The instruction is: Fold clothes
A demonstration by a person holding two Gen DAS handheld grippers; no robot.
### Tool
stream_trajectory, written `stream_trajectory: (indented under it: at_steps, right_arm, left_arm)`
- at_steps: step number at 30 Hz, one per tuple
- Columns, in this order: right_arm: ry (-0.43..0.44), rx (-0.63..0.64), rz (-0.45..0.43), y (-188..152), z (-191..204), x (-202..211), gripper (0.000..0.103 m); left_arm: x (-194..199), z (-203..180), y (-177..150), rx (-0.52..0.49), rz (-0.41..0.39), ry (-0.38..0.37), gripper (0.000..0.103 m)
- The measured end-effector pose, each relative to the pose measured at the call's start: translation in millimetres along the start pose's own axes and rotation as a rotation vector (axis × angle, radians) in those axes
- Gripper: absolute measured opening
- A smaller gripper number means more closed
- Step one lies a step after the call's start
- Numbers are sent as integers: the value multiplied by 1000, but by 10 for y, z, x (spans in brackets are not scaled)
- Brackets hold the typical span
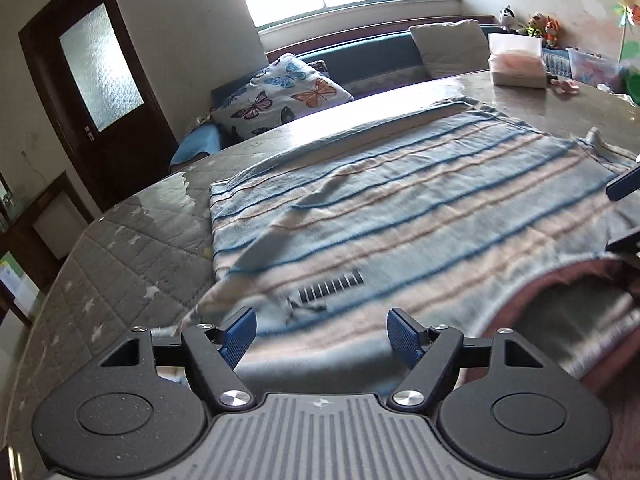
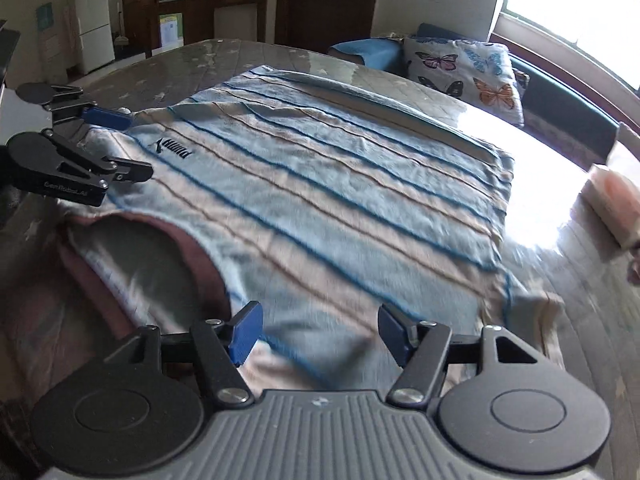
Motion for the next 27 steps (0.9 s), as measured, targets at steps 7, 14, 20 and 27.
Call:
stream_trajectory:
  at_steps: [7,14,20,27]
  right_arm:
    - [0,-30,-67,-42,81,382,59]
    - [145,-119,-52,-104,271,263,49]
    - [207,-60,-49,-196,498,388,49]
    - [92,-174,-129,-107,86,469,49]
  left_arm:
    - [238,-90,-118,17,-4,-13,76]
    - [325,-95,-223,43,16,-18,76]
    - [421,-52,-137,60,-11,-27,76]
    - [405,-55,92,101,-65,-27,78]
Point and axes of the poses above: each gripper's, at about its wrist camera, not at the fingertips, and x roughly against the way its jaws point, z to its left, y to its top, the point moved 3 cm from there along -x, roughly the way its jaws point, and after that the axes turned 12 degrees about -z, right-handed, at the moved point
